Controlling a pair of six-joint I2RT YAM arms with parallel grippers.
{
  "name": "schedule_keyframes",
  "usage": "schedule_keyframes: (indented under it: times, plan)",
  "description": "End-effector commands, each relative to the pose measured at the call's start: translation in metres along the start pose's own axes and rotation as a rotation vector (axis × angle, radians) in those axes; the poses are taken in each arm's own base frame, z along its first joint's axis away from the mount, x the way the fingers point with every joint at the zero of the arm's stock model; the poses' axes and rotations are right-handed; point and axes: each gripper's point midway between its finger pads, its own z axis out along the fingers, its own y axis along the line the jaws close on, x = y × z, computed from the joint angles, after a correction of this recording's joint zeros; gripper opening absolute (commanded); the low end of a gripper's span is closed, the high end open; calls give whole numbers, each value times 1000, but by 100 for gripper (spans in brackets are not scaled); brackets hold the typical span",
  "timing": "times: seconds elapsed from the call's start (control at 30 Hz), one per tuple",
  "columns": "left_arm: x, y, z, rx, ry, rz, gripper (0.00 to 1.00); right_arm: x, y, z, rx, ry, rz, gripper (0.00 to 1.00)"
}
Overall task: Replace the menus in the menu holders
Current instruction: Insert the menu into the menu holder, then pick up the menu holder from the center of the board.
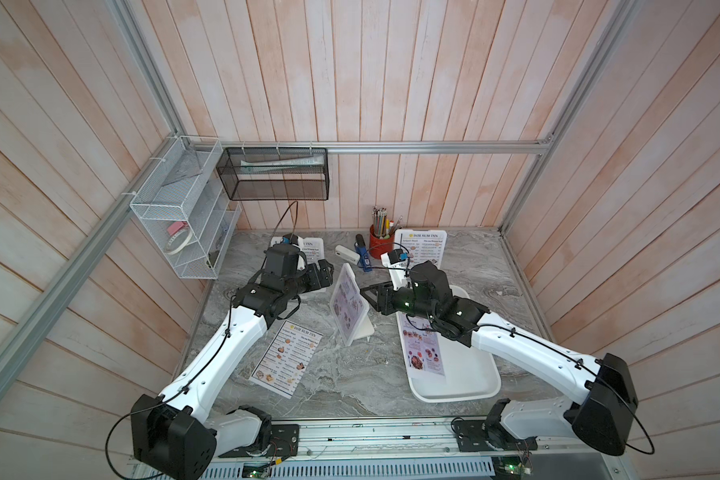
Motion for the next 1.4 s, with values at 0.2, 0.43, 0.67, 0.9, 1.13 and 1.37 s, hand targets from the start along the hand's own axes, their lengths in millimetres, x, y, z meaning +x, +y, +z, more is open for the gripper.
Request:
schedule_keyframes:
  times: [0.2, 0.43, 0.67, 0.9, 1.13, 1.37]
  plan:
    - [71, 50, 1, -114, 130, -86, 96, 15, -10, 21, 82, 76, -38, 43]
    - [106, 77, -5, -192, 176, -114, 96, 31, -23, 34, 153, 110, -19, 47]
    - [116, 81, -8, -196, 192, -121, 96, 40, -33, 44, 188, 129, -7, 41]
    - [116, 74, -13, -161, 191, -123, 92, 42, -39, 48, 219, 131, 1, 24]
    - [96, 67, -24, -161, 141, -95, 91, 34, -38, 46, 229, 107, -27, 10]
    - [66, 48, -35, -119, 106, -56, 91, 22, -27, 42, 196, 90, -86, 3]
